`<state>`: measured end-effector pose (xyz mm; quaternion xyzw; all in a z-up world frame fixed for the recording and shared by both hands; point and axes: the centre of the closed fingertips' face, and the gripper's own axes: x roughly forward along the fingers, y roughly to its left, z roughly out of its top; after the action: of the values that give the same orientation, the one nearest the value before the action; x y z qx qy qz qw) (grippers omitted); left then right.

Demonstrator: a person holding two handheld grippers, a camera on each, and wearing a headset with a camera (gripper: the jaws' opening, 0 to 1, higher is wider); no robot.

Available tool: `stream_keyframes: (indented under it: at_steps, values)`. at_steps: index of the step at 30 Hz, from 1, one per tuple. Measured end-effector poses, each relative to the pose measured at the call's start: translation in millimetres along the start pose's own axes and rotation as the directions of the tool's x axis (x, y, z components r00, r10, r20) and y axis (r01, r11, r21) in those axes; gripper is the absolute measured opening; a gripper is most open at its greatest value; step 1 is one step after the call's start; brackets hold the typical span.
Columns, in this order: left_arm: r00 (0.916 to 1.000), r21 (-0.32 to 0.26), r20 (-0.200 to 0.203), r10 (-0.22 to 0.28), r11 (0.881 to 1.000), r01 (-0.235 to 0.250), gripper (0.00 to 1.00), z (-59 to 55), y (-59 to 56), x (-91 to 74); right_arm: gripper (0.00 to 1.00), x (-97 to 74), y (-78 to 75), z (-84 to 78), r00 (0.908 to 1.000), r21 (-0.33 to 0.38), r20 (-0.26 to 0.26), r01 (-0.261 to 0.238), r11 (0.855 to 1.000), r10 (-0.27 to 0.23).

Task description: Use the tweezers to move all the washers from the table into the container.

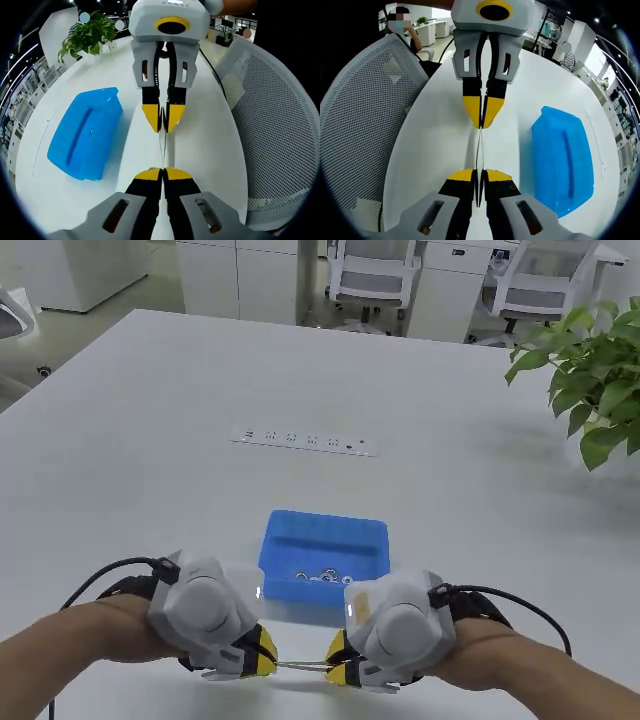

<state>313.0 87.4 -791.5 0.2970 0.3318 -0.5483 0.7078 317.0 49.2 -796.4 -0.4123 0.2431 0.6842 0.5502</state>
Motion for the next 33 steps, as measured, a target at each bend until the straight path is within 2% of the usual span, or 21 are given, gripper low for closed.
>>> stream_keyframes:
  at_steps: [10,13,18,26,33]
  values:
    - [0.9993,-0.017,-0.033,-0.018,1.0,0.017,0.05,-10.1,-5.8,11.8,0.1,6.5,6.5,-4.1,0.9998,-0.003,-0.019,-0.006,1.0,0.006]
    - [0.9991,-0.017,-0.036,-0.02,1.0,0.02,0.05,-10.1,-6.5,12.0,0.1,-0.5,4.5,-2.4,0.9998,-0.003,-0.017,-0.003,1.0,0.003]
    - [0.9993,-0.033,-0.032,-0.017,0.999,0.016,0.06,-9.7,-5.2,12.1,0.11,4.9,4.4,-4.2,0.9999,0.009,-0.014,-0.001,1.0,0.001]
    - [0.9989,-0.027,-0.043,-0.018,0.999,0.017,0.06,-9.6,-6.7,11.3,0.12,6.2,5.3,-4.0,0.9998,-0.001,-0.018,0.004,1.0,-0.004]
    - [0.9985,-0.026,-0.054,-0.007,1.0,0.006,0.09,-11.1,-7.5,7.7,0.19,3.4,3.7,-6.8,0.9994,0.015,-0.011,0.032,0.999,-0.032]
